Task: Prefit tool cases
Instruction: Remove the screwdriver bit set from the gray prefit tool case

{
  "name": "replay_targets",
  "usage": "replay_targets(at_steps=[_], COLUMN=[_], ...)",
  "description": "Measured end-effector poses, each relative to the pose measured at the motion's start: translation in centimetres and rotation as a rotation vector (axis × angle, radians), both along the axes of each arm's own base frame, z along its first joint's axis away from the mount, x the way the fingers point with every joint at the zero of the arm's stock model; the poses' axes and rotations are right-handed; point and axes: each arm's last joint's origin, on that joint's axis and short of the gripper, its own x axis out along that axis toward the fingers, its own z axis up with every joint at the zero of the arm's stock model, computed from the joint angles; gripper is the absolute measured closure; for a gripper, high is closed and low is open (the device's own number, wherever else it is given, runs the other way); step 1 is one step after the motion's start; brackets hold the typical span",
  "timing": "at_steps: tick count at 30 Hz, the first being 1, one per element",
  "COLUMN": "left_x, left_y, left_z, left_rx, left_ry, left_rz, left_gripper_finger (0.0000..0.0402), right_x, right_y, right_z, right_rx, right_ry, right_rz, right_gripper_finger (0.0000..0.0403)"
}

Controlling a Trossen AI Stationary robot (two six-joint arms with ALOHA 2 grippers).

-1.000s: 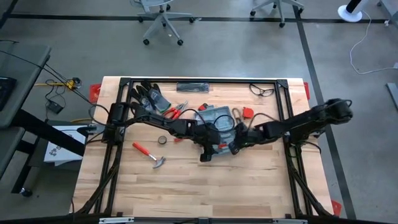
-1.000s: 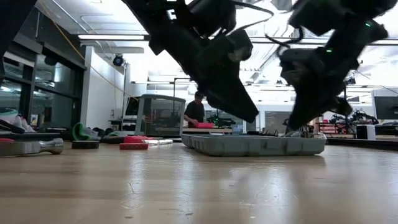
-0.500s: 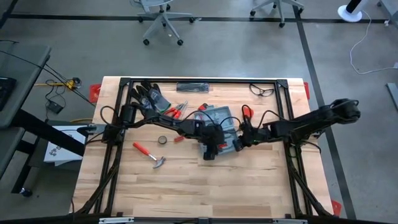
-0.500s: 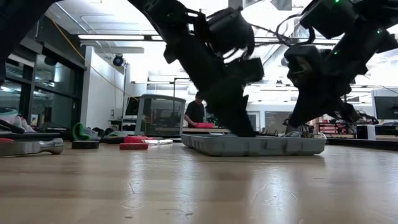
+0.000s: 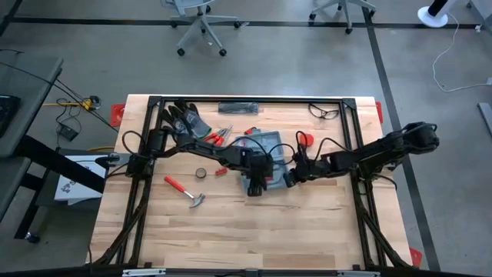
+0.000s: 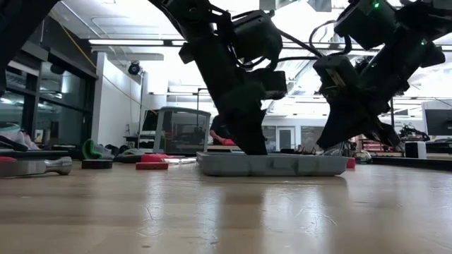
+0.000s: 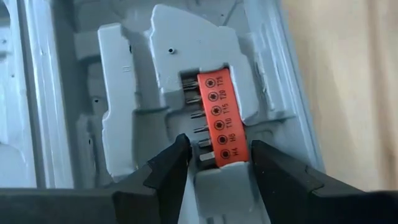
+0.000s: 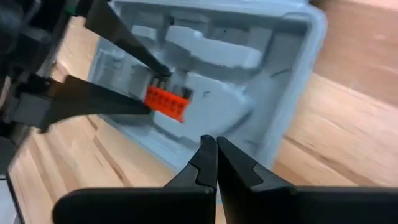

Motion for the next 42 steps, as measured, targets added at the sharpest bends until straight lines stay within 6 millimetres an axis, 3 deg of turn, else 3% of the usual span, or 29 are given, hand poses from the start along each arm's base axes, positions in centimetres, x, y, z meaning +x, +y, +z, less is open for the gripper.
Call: replay_targets(at_steps=[10,26,42], left_x=[0.2,0.4,-0.6], left_y=[-0.2,-1.9,-0.7], left_z=[2.6,0.2,1.0], left_rx=[-0.029,0.015,0.068], left_ry=[-0.113,-0.06,0.002], left_rz=[-0.001,-0.114,-0.171], left_gripper_finger=[0.0251,0.0249,0.0249], right_x=[0.8,1.7,1.7], right_y=[0.2,0.5,0.5], right_z=[-1.4,-2.4,-2.4], right_rx=[0.028,0.068,0.063], right_ry=[0.015,-0.013,-0.006], right_rz=[0.013,0.035,0.058], right_gripper_finger=[0.0403,0.0403,0.0403])
